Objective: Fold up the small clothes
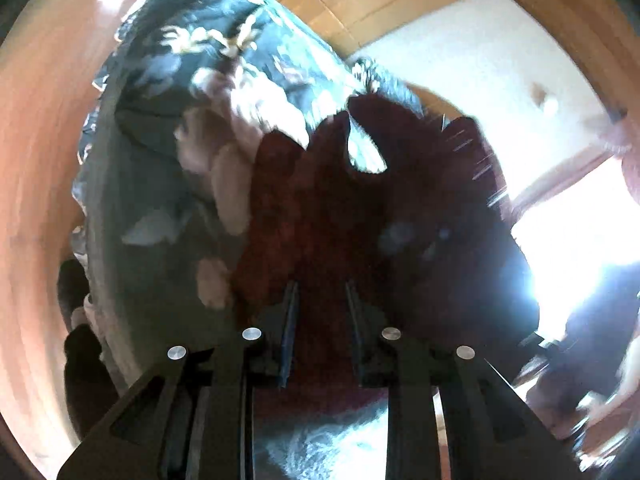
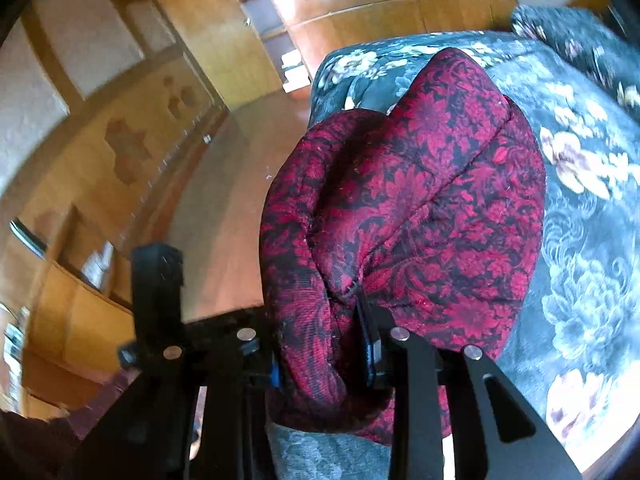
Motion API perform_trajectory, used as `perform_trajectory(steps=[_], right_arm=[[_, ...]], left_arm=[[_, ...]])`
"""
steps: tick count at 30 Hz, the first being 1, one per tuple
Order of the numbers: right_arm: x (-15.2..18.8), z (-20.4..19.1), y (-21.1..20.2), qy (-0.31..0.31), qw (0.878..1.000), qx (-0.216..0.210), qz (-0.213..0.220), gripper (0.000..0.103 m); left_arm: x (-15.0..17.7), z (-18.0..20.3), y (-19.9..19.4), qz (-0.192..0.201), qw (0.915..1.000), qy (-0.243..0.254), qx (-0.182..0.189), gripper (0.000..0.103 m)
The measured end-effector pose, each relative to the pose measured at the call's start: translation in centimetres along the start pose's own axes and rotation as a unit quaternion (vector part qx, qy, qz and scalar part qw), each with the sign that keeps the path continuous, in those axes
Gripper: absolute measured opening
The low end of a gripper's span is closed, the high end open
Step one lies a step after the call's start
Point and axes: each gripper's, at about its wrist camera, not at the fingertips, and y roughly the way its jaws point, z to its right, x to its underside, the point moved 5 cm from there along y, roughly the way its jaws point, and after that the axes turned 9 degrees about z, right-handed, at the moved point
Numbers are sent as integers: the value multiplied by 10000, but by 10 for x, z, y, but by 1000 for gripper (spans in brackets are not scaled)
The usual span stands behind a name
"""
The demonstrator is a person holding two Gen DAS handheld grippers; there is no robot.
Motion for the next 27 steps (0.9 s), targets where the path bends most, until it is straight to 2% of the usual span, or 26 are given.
perform_trajectory(steps=[4, 8, 11, 14, 18, 19, 21, 24, 26, 27], right_arm=[[23, -20, 46, -293, 9983, 146, -483, 28], [44, -11, 86, -42, 9968, 56, -802, 28], [47, -8, 87, 3, 9978, -32, -661, 32], [44, -5, 76, 106, 9988, -298, -385, 42], [43, -12, 63, 75, 9981, -597, -91, 61], [44, -13, 59, 61, 9977, -678, -28, 63], [45, -13, 52, 92, 9963, -855, 86, 70], [46, -6, 40, 117, 9948, -994, 213, 72], [50, -2, 30, 176, 9931, -1120, 283, 73], [51, 4, 22, 184, 9924, -1176, 311, 74]], left_arm=[[-20, -18, -22, 334, 9982, -482, 100, 23], [-40, -12, -33, 454, 9981, -388, 167, 23], [-54, 7, -34, 470, 9985, -122, 269, 23], [-62, 33, -21, 278, 9987, 60, 412, 44], [-73, 72, 5, 0, 9977, 560, 377, 63], [-75, 77, 14, -106, 9974, 626, 335, 65], [-77, 81, 34, -358, 9963, 781, 49, 65], [-71, 84, 60, -842, 9920, 931, -145, 65], [-66, 82, 71, -1127, 9896, 891, -115, 52], [-63, 83, 77, -1257, 9878, 915, -88, 41]])
